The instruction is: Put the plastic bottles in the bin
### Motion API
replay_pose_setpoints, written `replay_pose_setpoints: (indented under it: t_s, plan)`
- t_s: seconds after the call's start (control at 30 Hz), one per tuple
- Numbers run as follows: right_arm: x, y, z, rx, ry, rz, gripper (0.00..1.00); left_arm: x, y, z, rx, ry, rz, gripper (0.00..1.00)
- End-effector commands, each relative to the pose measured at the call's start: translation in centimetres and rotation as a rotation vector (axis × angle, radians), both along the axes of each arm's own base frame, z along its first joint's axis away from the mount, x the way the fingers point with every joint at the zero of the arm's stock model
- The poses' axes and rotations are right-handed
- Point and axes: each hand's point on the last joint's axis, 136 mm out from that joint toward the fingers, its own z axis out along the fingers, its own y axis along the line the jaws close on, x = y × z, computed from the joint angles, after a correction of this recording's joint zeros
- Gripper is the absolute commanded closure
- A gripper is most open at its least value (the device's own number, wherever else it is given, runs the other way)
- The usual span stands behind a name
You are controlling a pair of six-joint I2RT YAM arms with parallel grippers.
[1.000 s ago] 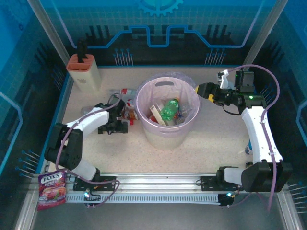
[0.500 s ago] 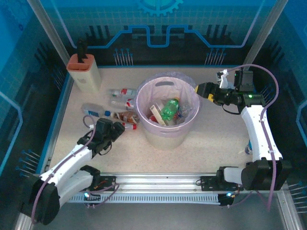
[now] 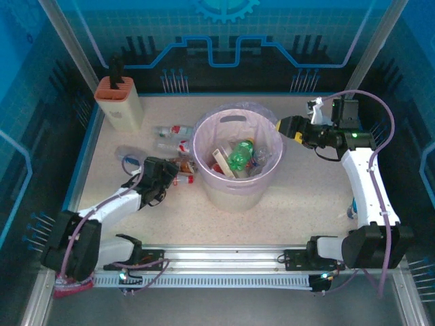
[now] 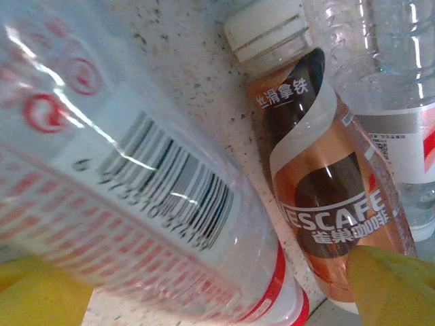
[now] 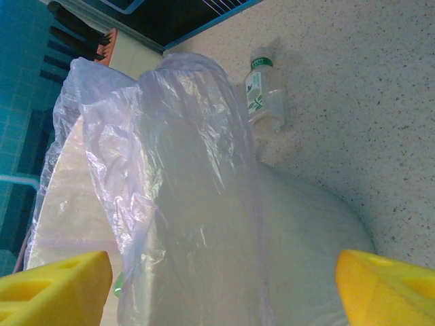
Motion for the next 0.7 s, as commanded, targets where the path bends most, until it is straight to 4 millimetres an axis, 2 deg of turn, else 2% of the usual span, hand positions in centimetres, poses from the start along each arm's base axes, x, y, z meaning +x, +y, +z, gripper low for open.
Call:
replay_pose_setpoints:
  t_s: [0.0,0.27,0.47,0.67]
  plan:
    - [-0.6,0.9,1.5,0.005,-0.041,0.04,0.14,1.6,-0.6,0.4,-0.045,-0.047,0.004,0.11]
    - [-1.0,2.1,-0.3,0.002,0.013,0.081,0.15,1.8,-1.1,-1.1,-0.054,-0.029,-0.015,0.24]
    - [-1.5,2.5,-1.2,0.023,0.032,0.092,0.15,1.1,-0.9,-0.9,-0.031,-0.018,-0.043,0.41]
    - [-1.4,2.8,-0.6,0.059,0.011,0.095,0.14,0.2,-0.4,0.1,-0.028,-0.023,-0.021,0.49]
